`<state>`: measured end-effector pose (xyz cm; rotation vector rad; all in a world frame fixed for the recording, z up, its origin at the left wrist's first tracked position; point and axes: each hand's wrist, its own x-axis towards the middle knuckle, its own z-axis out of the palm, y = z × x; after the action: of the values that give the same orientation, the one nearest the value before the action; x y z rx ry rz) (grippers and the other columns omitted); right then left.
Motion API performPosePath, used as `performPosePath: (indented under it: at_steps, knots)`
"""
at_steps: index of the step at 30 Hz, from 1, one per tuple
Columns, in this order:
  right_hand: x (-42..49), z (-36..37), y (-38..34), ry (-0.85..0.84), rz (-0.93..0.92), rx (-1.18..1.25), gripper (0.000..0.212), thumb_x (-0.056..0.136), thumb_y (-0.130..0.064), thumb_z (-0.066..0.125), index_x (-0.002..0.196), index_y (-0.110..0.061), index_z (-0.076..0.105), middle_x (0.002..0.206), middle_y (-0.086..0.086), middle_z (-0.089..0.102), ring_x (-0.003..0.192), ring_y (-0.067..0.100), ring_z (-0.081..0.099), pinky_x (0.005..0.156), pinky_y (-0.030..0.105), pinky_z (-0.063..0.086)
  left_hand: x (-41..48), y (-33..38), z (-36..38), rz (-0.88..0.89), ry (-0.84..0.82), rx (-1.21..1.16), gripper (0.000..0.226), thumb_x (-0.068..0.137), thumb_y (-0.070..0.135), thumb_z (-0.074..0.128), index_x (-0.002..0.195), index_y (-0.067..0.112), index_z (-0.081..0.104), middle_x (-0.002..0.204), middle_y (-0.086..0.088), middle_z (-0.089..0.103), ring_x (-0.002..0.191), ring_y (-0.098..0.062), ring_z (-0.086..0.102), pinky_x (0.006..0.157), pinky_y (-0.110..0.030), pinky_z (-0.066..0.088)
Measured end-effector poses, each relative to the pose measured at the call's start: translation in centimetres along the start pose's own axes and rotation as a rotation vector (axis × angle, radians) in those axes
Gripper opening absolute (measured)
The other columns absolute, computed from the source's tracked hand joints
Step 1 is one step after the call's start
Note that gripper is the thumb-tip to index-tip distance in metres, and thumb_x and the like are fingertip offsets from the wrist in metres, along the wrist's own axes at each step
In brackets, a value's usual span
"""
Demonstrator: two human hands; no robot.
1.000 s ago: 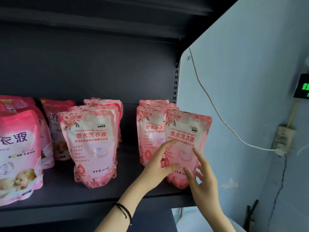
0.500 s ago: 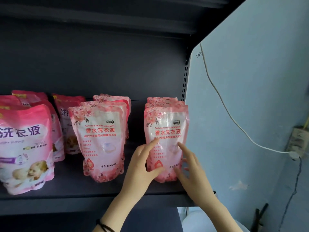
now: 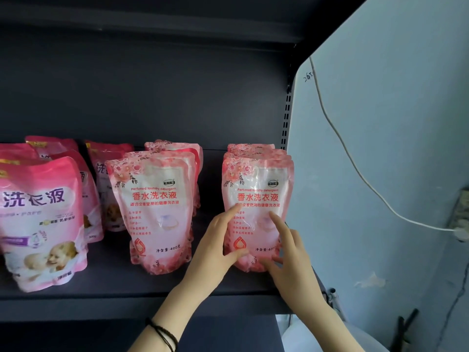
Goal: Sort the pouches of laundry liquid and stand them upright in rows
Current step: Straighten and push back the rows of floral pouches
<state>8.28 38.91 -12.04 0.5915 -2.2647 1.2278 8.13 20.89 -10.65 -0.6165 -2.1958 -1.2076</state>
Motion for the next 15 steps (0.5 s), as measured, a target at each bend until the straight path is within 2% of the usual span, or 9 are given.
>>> performPosePath:
  at_steps: [3, 6, 7, 9, 11, 13, 15]
  knots:
    - [-0.1, -0.5, 0.2, -0.022, -0.032, -0.031, 0.099, 0.080, -0.008, 0.074, 0.134, -0.066, 0.016, 0.112, -0.033, 0.032, 0.091, 0.000, 0.056, 0.073, 0.022, 0.056, -0.2, 0.0, -0.4, -0.008, -0.032, 0.037, 0.092, 0.079, 0.024, 0.077, 0.135, 0.067, 0.018, 0.136, 0.047, 0.024, 0.128, 0.016, 0.032, 0.102, -0.008, 0.036]
    - [0.3, -2.0, -0.5, -0.028, -0.053, -0.243, 0.084, 0.075, -0.032, 0.076, 0.132, -0.062, 0.022, 0.110, -0.032, 0.028, 0.086, -0.003, 0.053, 0.054, 0.017, 0.051, 0.0, 0.4, -2.0, -0.001, -0.043, 0.143, 0.082, 0.081, 0.038, 0.072, 0.130, 0.070, 0.015, 0.132, 0.041, 0.031, 0.118, 0.017, 0.039, 0.090, -0.001, 0.038]
    - [0.7, -2.6, -0.8, -0.004, -0.075, -0.308, 0.076, 0.075, -0.037, 0.075, 0.129, -0.061, 0.027, 0.111, -0.030, 0.027, 0.085, -0.004, 0.052, 0.052, 0.016, 0.048, 0.3, 0.7, -2.9, 0.000, -0.025, 0.161, 0.077, 0.082, 0.039, 0.071, 0.127, 0.069, 0.017, 0.127, 0.036, 0.037, 0.112, 0.016, 0.043, 0.086, -0.002, 0.041]
    - [1.7, -3.8, -1.8, 0.048, -0.129, -0.351, 0.054, 0.077, -0.040, 0.071, 0.121, -0.054, 0.043, 0.109, -0.025, 0.031, 0.083, -0.004, 0.052, 0.052, 0.020, 0.048, 1.1, 1.5, -4.6, 0.019, 0.013, 0.225, 0.061, 0.084, 0.044, 0.064, 0.128, 0.059, 0.026, 0.119, 0.027, 0.046, 0.102, 0.011, 0.049, 0.078, -0.010, 0.048]
    - [2.7, -4.6, -2.9, 0.081, -0.165, -0.360, 0.036, 0.081, -0.037, 0.069, 0.114, -0.043, 0.057, 0.105, -0.021, 0.040, 0.076, 0.002, 0.055, 0.052, 0.030, 0.052, 1.8, 2.6, -6.3, 0.045, 0.010, 0.350, 0.044, 0.085, 0.051, 0.055, 0.126, 0.042, 0.041, 0.112, 0.023, 0.051, 0.093, 0.008, 0.052, 0.077, -0.018, 0.050]
    - [3.6, -5.2, -4.0, 0.075, -0.203, -0.379, 0.027, 0.083, -0.033, 0.069, 0.110, -0.032, 0.063, 0.102, -0.017, 0.048, 0.071, 0.007, 0.056, 0.053, 0.037, 0.054, 2.2, 3.9, -7.5, 0.082, -0.038, 0.492, 0.039, 0.086, 0.054, 0.049, 0.117, 0.032, 0.054, 0.106, 0.022, 0.054, 0.088, 0.006, 0.053, 0.077, -0.025, 0.052]
    - [4.7, -6.1, -5.3, 0.026, -0.282, -0.402, 0.023, 0.084, -0.029, 0.070, 0.106, -0.026, 0.067, 0.102, -0.012, 0.056, 0.080, 0.011, 0.058, 0.056, 0.039, 0.054, 2.5, 5.0, -8.7, 0.144, -0.112, 0.630, 0.037, 0.088, 0.053, 0.048, 0.111, 0.028, 0.062, 0.103, 0.020, 0.058, 0.088, 0.002, 0.053, 0.076, -0.030, 0.053]
